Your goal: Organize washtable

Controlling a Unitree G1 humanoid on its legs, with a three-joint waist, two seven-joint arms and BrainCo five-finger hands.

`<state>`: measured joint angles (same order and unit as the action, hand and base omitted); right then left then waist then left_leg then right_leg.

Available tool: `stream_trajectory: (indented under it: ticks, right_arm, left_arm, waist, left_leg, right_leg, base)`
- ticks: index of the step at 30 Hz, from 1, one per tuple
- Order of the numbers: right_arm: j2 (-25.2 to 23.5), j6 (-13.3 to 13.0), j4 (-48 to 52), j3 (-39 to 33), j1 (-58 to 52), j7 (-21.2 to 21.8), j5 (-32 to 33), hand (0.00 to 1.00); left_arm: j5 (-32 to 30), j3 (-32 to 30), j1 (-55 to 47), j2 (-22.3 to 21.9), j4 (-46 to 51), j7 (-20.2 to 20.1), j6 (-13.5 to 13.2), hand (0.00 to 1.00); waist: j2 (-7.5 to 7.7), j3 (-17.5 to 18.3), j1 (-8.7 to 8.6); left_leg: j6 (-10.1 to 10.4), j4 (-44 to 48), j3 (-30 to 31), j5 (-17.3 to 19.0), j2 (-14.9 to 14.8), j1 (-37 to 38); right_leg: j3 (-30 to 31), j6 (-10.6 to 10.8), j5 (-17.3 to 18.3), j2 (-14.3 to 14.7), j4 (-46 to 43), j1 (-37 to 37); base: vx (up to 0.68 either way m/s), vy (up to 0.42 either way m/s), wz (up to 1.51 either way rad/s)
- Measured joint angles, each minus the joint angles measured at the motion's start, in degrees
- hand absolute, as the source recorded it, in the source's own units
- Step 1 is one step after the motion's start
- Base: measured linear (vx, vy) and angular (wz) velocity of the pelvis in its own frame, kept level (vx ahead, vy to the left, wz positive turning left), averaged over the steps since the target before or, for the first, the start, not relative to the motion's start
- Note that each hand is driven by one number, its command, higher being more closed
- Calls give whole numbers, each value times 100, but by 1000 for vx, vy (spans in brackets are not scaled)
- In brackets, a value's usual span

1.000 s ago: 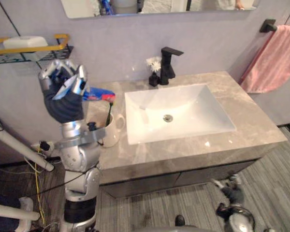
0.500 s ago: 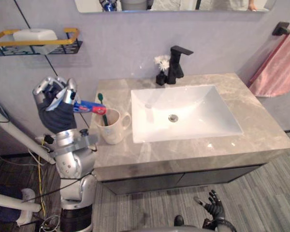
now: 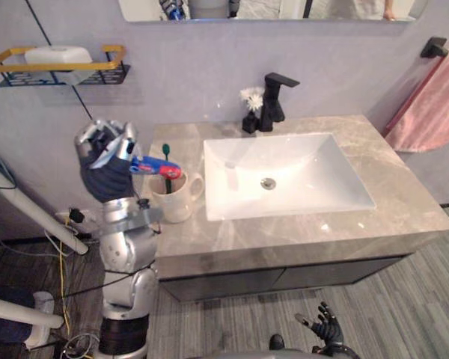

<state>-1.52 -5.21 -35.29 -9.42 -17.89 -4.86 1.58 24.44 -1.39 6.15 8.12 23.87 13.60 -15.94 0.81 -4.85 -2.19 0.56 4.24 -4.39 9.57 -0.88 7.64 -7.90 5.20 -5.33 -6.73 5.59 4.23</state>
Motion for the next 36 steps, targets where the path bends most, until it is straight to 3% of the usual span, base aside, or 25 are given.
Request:
stream_trajectory:
  ticks: [14, 15, 36]
  right_arm:
    - [4, 0, -48, -2, -9, 16, 5, 0]
    - [4, 0, -49, -2, -10, 16, 5, 0]
    - [4, 0, -48, -4, -4, 138, 8, 0]
  left_arm:
    - [19, 135, 1, 26, -438, -225, 281, 100]
    - [18, 129, 1, 31, -440, -227, 294, 0]
    - [-30, -153, 20, 173, -595, -225, 347, 0]
  waist:
    - [18, 10, 2]
    - [19, 10, 1]
    - [92, 64, 9]
  left_leg:
    - [1, 35, 26, 0, 5, -35]
    - [1, 36, 26, 0, 5, -35]
    - [10, 43, 35, -6, 4, -63]
  right_leg:
    - [-16, 0, 0, -7, 0, -2]
    - [-15, 0, 0, -7, 0, -2]
    - [-22, 0, -1, -6, 0, -24]
  base:
    - [0, 0, 0]
    - [0, 0, 0]
    - [0, 0, 0]
